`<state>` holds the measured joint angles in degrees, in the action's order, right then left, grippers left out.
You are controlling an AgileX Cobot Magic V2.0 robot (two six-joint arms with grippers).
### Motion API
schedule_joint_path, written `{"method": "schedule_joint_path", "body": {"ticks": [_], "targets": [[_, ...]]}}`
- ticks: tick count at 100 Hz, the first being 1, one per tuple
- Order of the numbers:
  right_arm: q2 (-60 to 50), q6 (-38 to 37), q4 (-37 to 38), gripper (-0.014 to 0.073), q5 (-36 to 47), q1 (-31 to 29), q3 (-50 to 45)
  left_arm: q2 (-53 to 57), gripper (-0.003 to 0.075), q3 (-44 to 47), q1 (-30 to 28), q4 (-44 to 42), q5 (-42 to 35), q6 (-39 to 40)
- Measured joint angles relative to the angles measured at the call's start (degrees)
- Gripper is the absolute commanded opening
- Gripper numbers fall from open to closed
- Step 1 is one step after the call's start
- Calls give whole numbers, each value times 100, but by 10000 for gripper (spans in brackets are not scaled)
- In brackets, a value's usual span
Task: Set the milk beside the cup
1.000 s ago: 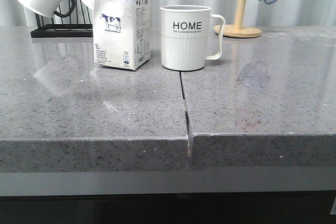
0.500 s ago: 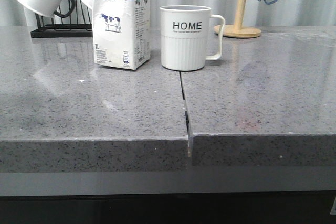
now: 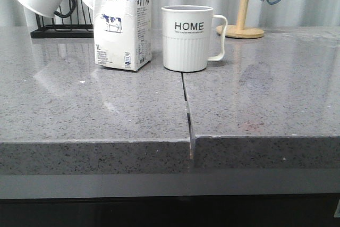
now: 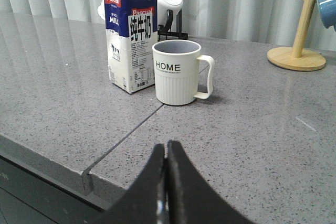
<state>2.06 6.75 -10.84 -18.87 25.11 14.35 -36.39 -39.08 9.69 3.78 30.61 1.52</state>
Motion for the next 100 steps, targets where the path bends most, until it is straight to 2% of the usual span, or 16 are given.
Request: {"method": "schedule_joint_path", "body": {"ticks": [49,87,100], "targets": [[0,0,0,-67,0,0,0,1693,-21,943,-771,-33,96,349],[0,0,0,-67,0,0,0,2699,-21,1988,-972,-378,-408,359],[0,0,0,-67,0,0,0,2859,-21,2370,-981,-628,-1026,336]]}}
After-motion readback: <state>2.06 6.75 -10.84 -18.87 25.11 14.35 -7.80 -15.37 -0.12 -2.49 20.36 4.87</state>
